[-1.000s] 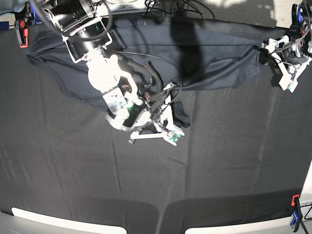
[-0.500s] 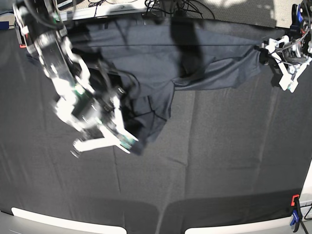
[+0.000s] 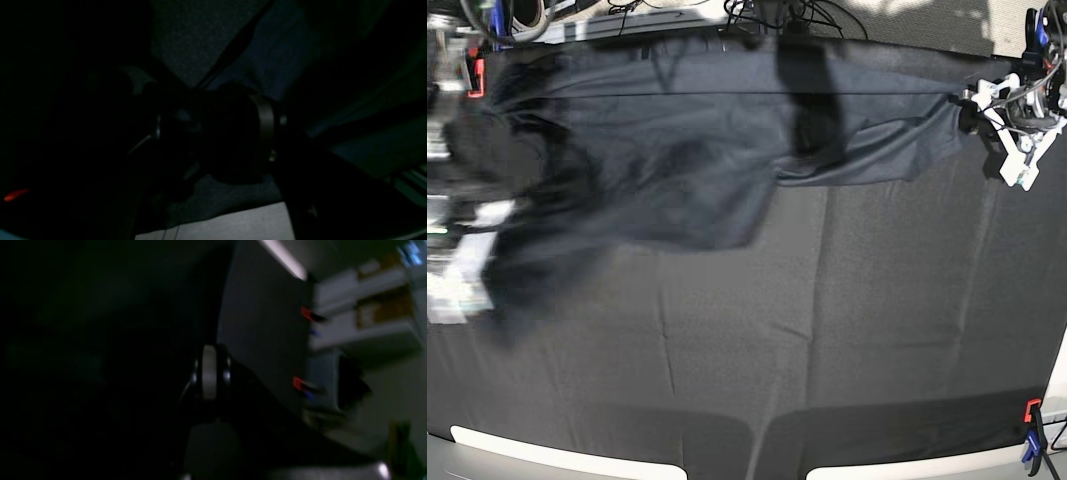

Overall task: Layout the t-shirt on the table in an organized manner, then fold the t-shirt properly
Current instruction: 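Grasp the hanging shirt fold with the right gripper and drag it outward, then grasp the shirt hem with the left gripper and pull it outward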

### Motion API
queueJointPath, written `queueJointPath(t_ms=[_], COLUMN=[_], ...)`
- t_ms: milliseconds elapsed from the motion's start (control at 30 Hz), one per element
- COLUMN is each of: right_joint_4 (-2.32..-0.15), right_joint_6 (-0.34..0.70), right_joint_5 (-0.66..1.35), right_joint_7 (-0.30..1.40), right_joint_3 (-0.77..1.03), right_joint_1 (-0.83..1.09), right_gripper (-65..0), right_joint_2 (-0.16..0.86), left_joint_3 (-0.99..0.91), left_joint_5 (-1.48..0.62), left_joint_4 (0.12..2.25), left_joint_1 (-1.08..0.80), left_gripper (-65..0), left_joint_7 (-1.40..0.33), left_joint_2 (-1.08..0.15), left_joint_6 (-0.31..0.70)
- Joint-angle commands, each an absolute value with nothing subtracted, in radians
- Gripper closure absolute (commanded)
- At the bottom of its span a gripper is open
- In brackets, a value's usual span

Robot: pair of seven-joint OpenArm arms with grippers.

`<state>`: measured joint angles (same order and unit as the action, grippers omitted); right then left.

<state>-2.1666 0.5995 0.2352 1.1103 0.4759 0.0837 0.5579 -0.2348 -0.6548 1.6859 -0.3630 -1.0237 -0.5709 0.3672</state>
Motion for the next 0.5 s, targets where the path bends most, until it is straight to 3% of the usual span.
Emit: queueJointPath(t_ms=[0,167,467], right_joint_4=[-2.182,-2.181,-2.180], right_joint_6=[0.626,0.646,0.648], right_joint_5=[0.252,0.371,0.327], right_joint_7=[1.104,1.116,1.116], right_joint_3=[0.525,0.688,0.716], right_joint_1=[0.071,0.121,0.302], right_gripper=[0.0,0.0,0.0], right_joint_2=[0.580,0.579,0.490], left_joint_3=[-0.241,-0.241,-0.241], left_joint_5=[-0.664,-0.664,-0.656], left_joint_4=[1.704,1.811,2.146], left_joint_1=[-0.360,-0.360,-0.361], left_gripper=[-28.4,-28.4,-28.4], left_joint_7=[-0.995,-0.939,-0.915], left_joint_2=[-0.587,-0.560,-0.524], left_joint_6=[0.366,0.366,0.366])
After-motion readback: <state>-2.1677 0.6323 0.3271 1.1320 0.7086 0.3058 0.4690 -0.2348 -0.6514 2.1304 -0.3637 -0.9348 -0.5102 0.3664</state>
